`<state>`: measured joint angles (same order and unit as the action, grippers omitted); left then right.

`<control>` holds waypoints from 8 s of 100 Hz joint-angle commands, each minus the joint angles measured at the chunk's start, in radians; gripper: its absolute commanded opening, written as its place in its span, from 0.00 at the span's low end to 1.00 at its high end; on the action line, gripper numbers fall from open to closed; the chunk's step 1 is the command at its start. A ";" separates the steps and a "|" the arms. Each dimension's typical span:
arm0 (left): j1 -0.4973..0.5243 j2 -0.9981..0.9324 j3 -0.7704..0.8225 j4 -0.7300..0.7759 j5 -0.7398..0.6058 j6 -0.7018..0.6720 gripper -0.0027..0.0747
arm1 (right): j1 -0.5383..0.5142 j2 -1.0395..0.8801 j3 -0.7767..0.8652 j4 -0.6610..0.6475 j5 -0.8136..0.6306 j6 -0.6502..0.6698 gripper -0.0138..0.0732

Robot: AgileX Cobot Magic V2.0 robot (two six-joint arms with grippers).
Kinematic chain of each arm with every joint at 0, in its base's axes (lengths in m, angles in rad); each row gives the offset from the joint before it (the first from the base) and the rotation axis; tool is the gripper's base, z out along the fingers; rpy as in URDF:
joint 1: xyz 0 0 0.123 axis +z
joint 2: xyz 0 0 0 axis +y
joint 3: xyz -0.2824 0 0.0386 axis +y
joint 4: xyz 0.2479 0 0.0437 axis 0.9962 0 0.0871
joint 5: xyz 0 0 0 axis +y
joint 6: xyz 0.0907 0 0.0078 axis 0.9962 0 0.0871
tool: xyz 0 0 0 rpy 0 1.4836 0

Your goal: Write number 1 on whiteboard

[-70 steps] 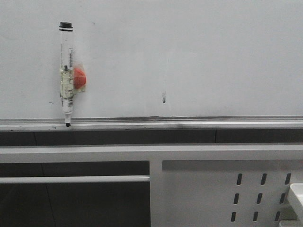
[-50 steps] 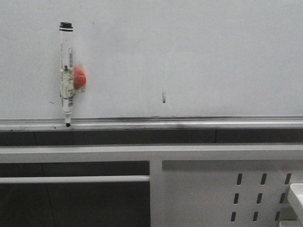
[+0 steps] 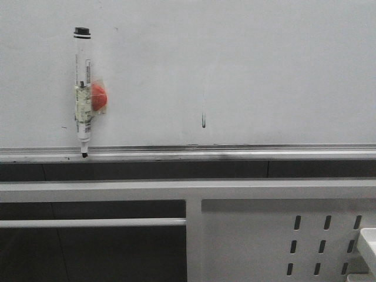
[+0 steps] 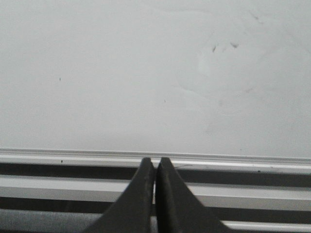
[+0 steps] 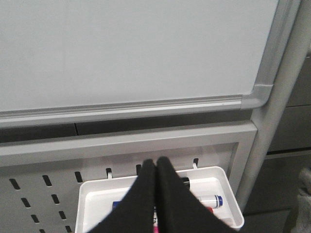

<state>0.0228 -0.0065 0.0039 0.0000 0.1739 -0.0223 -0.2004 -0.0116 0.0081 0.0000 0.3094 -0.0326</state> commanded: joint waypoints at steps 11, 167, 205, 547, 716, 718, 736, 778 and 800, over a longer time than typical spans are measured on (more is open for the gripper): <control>-0.002 -0.021 0.036 -0.007 -0.093 -0.012 0.01 | -0.003 -0.019 0.014 0.000 -0.285 -0.009 0.08; -0.068 0.320 -0.326 -0.141 -0.258 -0.014 0.49 | 0.112 0.402 -0.393 0.130 -0.098 0.101 0.08; -0.353 0.646 -0.266 -0.042 -0.507 -0.022 0.49 | 0.117 0.424 -0.393 0.122 -0.070 0.094 0.08; -0.850 1.228 -0.586 0.688 -0.353 0.017 0.01 | 1.088 1.190 -0.957 0.012 0.085 -0.127 0.65; -0.848 0.913 -0.577 0.386 -0.060 0.009 0.54 | 1.082 0.850 -0.728 -0.389 0.023 0.305 0.08; -0.846 0.905 -0.571 0.369 -0.063 0.007 0.53 | 1.082 0.825 -0.713 -0.417 -0.013 0.328 0.08; -0.769 0.865 -0.497 0.186 -0.210 0.005 0.17 | 1.082 0.680 -0.577 -0.498 -0.047 0.464 0.11; -0.641 0.856 -0.296 -0.144 -0.747 0.005 0.01 | 0.995 0.660 -0.558 -0.678 -0.058 0.682 0.11; -0.641 0.860 -0.281 -0.150 -0.794 0.005 0.01 | 0.910 0.724 -0.558 -0.680 -0.152 0.698 0.11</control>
<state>-0.6208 0.8589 -0.2526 -0.1400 -0.5219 -0.0075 0.7313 0.6829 -0.5212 -0.6452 0.2594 0.6551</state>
